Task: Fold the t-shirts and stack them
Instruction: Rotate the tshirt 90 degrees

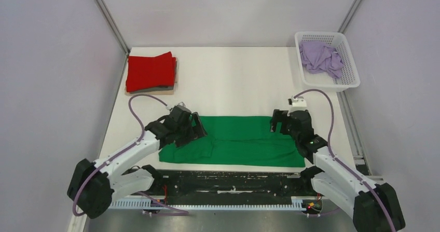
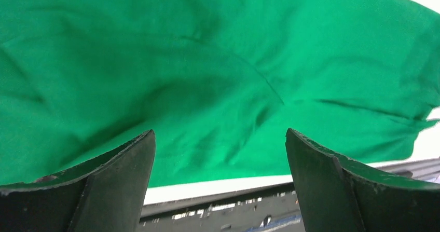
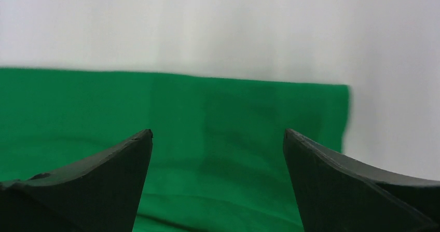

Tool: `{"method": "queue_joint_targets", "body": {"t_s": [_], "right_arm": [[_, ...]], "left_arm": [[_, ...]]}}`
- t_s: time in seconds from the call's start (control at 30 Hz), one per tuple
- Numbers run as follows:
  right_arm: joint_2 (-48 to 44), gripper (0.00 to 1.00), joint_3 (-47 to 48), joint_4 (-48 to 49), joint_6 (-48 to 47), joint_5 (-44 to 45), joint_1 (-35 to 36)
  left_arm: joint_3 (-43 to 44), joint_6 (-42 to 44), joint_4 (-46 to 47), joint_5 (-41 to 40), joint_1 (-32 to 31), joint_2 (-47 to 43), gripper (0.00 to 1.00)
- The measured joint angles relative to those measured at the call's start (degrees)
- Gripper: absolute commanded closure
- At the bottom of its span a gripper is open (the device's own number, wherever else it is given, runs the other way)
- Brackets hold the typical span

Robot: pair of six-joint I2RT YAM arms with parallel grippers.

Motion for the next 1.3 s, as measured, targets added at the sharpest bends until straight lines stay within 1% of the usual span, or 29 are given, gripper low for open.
{"method": "queue_joint_targets", "body": {"t_s": [0.07, 0.17, 0.2, 0.27, 0.4, 0.53, 0.6, 0.7, 0.77, 0.87, 0.9, 0.93, 1.0, 1.03, 1.07, 1.1, 1.17, 1.3], "right_arm": [[3.96, 0.02, -0.13, 3.85, -0.42, -7.65, 0.00], [9.01, 0.02, -0.13, 7.69, -0.70, -16.46, 0.09], [10.60, 0.02, -0.13, 8.68, -0.63, -18.86, 0.11], [12.83, 0.02, -0.15, 9.94, -0.52, -22.21, 0.13], [15.21, 0.02, -0.70, 11.08, -0.13, -26.73, 0.15], [14.78, 0.02, -3.10, 12.98, -0.07, -28.22, 0.15], [14.67, 0.02, -3.56, 13.75, 0.20, -28.52, 0.13], [14.67, 0.02, -3.89, 14.56, 0.57, -29.46, 0.24], [14.67, 0.02, -3.96, 14.80, 0.98, -29.81, 0.90], [14.71, 0.02, -4.00, 14.99, 1.99, -30.49, 4.13], [14.73, 0.02, -4.04, 15.15, 2.36, -30.73, 5.49], [14.84, 0.02, -4.17, 15.58, 2.84, -31.10, 7.28], [15.34, 0.02, -4.28, 16.55, 3.61, -32.22, 10.54], [15.78, 0.02, -4.31, 17.14, 3.93, -32.76, 12.35], [16.22, 0.02, -4.31, 17.70, 4.07, -33.09, 13.84], [16.74, 0.02, -4.28, 18.38, 4.04, -33.40, 15.43], [17.64, 0.02, -3.98, 19.02, 3.87, -33.99, 17.22], [19.02, 0.02, -2.34, 17.81, 3.32, -34.53, 18.53]], "left_arm": [[-1.36, -0.63, 5.75, 1.95, 1.16, 5.46, 0.00], [-2.97, -2.40, 12.74, 3.87, 3.87, 13.40, 0.00], [-2.47, -3.34, 13.40, 5.18, 5.22, 15.37, 0.00], [-2.38, -4.46, 17.70, 6.62, 7.56, 17.07, 0.00], [0.24, -7.85, 24.00, 10.14, 11.54, 23.71, 0.00], [7.43, -9.53, 27.76, 12.46, 13.40, 33.00, 0.00], [13.77, -9.79, 28.06, 12.94, 13.73, 39.08, 0.00], [28.39, -9.86, 28.52, 13.38, 13.86, 50.95, 0.00], [40.70, -9.84, 27.82, 13.55, 13.86, 59.91, 0.00], [61.18, -9.64, 24.48, 13.62, 13.86, 73.22, 0.00], [67.43, -9.42, 23.50, 13.64, 13.86, 74.58, 0.00], [76.96, -9.40, 21.14, 14.78, 13.97, 82.90, 0.00], [90.82, -9.38, 19.06, 17.00, 13.94, 91.47, 0.00], [95.91, -9.42, 19.02, 18.73, 13.94, 94.73, 0.00], [99.25, -9.51, 19.54, 20.41, 13.84, 97.11, 0.00], [100.65, -9.70, 20.35, 21.64, 13.66, 98.25, 0.00], [100.83, -9.75, 21.86, 22.60, 13.42, 98.71, 0.00], [100.39, -9.44, 23.67, 22.08, 12.85, 98.71, 0.00]]}}
